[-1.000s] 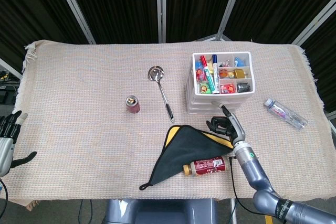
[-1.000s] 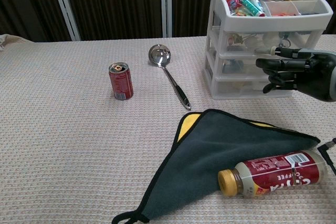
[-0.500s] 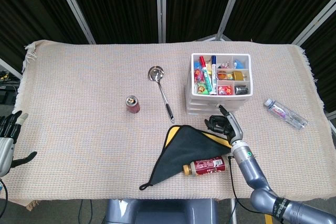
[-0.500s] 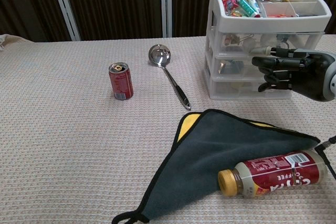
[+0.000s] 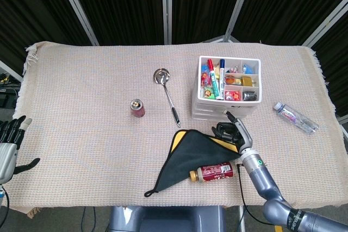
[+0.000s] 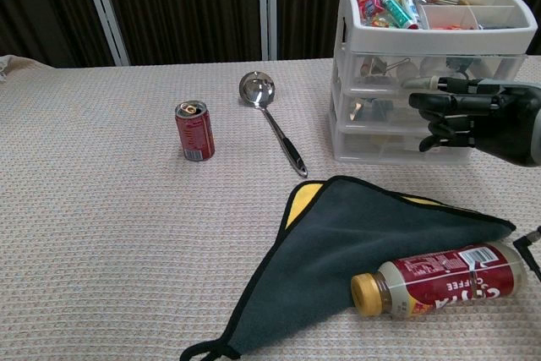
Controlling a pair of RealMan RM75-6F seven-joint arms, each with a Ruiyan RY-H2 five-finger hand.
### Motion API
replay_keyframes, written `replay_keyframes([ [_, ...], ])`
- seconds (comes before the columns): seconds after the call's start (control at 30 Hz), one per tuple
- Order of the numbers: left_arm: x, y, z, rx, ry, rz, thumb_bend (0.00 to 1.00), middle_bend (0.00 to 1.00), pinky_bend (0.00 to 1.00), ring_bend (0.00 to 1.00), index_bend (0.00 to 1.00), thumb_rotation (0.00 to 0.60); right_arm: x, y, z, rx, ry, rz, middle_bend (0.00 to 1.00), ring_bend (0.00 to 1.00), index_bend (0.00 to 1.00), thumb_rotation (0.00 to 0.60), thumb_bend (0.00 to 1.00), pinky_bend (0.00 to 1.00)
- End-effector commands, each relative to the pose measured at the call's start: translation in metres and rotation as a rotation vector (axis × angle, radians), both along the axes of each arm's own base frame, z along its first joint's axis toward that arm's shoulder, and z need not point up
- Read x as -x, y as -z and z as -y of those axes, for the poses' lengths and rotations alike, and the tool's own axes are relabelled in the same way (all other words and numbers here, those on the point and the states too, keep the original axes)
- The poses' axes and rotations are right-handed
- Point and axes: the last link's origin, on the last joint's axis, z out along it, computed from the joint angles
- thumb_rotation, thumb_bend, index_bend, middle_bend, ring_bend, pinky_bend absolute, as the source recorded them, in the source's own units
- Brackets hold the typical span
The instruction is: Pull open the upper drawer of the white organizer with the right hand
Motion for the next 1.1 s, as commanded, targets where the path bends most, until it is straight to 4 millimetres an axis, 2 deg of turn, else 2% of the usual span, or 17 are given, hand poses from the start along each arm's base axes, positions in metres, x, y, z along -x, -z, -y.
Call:
replay_keyframes([
  [0.03, -0.001, 0.0, 0.001, -0.001, 0.002, 0.0, 0.08, 0.0, 0.0, 0.0, 0.0, 0.6, 0.0, -0.001, -0.003, -0.004, -0.002, 0.002, 0.78, 0.8, 0.35, 0.6, 0.29, 0.55],
  [0.43, -0.003, 0.001, 0.002, 0.003, 0.009, -0.002, 0.08, 0.0, 0.0, 0.0, 0.0, 0.6, 0.004, 0.0, -0.025, -0.023, -0.033, -0.005, 0.78, 0.8, 0.36, 0.6, 0.29, 0.55],
  [0.63, -0.003, 0.001, 0.002, 0.002, 0.01, -0.004, 0.08, 0.0, 0.0, 0.0, 0.0, 0.6, 0.005, -0.005, -0.034, 0.021, -0.09, -0.052, 0.76, 0.8, 0.35, 0.6, 0.29, 0.54],
  [0.73, -0.002, 0.001, 0.002, -0.002, 0.009, -0.002, 0.08, 0.0, 0.0, 0.0, 0.0, 0.6, 0.006, -0.012, -0.038, 0.096, -0.159, -0.151, 0.74, 0.78, 0.3, 0.6, 0.28, 0.54],
  [0.87, -0.002, -0.003, 0.002, -0.013, 0.01, 0.004, 0.08, 0.0, 0.0, 0.0, 0.0, 0.6, 0.008, -0.026, -0.041, 0.256, -0.268, -0.38, 0.72, 0.76, 0.28, 0.6, 0.26, 0.54],
  [1.1, -0.003, -0.014, 0.004, -0.022, 0.008, 0.008, 0.09, 0.0, 0.0, 0.0, 0.0, 0.6, 0.008, -0.046, -0.038, 0.37, -0.304, -0.613, 0.71, 0.75, 0.25, 0.6, 0.26, 0.54],
])
